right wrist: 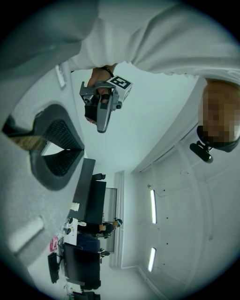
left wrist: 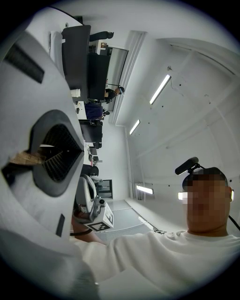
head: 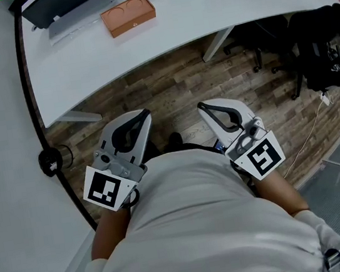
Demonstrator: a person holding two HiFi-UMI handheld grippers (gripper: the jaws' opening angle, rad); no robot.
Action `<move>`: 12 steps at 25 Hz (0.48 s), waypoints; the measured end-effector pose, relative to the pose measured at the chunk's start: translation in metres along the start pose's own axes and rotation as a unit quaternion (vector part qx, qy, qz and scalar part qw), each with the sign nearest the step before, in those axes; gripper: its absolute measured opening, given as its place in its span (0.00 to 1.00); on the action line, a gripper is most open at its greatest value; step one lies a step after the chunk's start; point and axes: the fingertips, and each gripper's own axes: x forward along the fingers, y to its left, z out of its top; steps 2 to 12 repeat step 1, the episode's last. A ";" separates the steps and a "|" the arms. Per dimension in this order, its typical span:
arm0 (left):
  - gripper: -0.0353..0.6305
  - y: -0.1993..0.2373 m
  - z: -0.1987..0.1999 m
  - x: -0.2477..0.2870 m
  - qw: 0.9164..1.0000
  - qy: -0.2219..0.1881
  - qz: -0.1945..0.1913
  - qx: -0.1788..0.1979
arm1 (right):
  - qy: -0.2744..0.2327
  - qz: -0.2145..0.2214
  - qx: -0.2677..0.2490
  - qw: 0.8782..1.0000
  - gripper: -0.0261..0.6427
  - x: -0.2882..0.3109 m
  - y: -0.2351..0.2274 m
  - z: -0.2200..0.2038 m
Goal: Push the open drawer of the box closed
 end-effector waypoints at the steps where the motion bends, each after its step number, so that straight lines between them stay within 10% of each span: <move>1: 0.05 -0.001 0.000 0.000 1.000 0.000 0.000 0.001 | 0.000 0.000 0.000 1.000 0.04 -0.001 0.000 0.000; 12: 0.05 -0.001 0.000 0.000 1.000 0.000 0.000 0.001 | 0.000 0.000 0.000 1.000 0.04 -0.001 0.000 0.000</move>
